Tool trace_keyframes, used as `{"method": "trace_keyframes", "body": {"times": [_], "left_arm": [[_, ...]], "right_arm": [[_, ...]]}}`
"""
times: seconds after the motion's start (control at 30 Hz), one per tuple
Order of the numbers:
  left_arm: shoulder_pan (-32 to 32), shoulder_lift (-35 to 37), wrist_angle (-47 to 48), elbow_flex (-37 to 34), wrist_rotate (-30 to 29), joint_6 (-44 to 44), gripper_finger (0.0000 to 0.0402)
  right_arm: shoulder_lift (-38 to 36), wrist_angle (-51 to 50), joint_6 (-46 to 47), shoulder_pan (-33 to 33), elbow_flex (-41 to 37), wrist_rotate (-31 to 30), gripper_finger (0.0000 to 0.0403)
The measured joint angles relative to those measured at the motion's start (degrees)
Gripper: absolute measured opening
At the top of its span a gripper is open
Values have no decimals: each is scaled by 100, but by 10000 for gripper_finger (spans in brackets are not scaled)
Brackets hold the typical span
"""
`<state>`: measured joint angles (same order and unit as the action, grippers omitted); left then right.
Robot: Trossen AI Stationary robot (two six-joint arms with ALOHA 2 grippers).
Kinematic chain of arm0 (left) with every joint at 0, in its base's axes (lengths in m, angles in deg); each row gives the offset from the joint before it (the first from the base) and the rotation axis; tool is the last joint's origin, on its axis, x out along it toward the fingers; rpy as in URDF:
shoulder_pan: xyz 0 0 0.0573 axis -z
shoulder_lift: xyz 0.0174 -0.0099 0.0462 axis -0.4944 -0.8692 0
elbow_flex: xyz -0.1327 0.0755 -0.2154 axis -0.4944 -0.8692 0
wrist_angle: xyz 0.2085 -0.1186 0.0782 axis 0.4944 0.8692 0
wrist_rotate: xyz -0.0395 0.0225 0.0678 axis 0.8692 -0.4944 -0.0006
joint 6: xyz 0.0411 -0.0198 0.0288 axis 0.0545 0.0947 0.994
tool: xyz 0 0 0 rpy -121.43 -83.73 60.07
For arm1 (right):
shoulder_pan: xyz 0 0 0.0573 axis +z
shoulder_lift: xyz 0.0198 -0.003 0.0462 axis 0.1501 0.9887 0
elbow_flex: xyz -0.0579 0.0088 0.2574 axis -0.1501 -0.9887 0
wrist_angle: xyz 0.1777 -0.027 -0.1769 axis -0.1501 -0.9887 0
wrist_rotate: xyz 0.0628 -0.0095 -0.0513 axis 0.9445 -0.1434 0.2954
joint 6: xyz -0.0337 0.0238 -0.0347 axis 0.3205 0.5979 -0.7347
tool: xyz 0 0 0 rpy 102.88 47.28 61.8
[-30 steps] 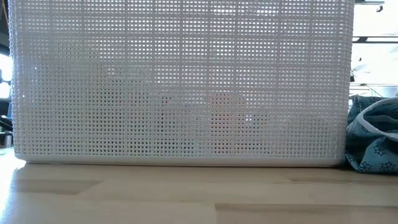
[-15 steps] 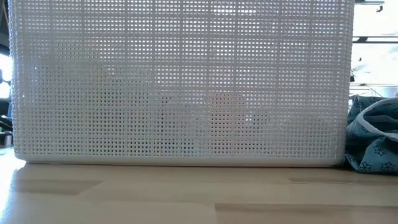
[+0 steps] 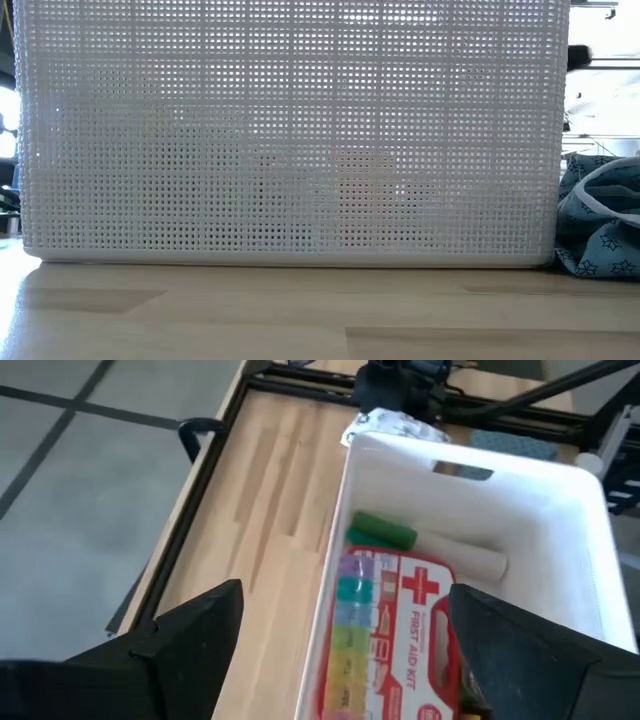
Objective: Pick & place medical supplies in basket/bin
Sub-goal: Put the white mailer bag into the white container
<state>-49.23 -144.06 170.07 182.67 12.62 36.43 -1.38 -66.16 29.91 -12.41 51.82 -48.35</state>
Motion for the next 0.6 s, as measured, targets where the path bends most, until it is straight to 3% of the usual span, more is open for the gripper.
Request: {"method": "trace_keyframes", "body": {"times": [0.2,0.33,0.6], "left_arm": [[-39,-81,-178,2,155,131,385],[-39,-153,-477,2,195,-262,385],[-26,-310,-719,0,190,-496,385]], "right_arm": [[-876,879,498,-79,-1525,222,270],[-1140,1119,679,-193,-2340,452,272],[-1234,1650,635,-222,-3244,692,295]]}}
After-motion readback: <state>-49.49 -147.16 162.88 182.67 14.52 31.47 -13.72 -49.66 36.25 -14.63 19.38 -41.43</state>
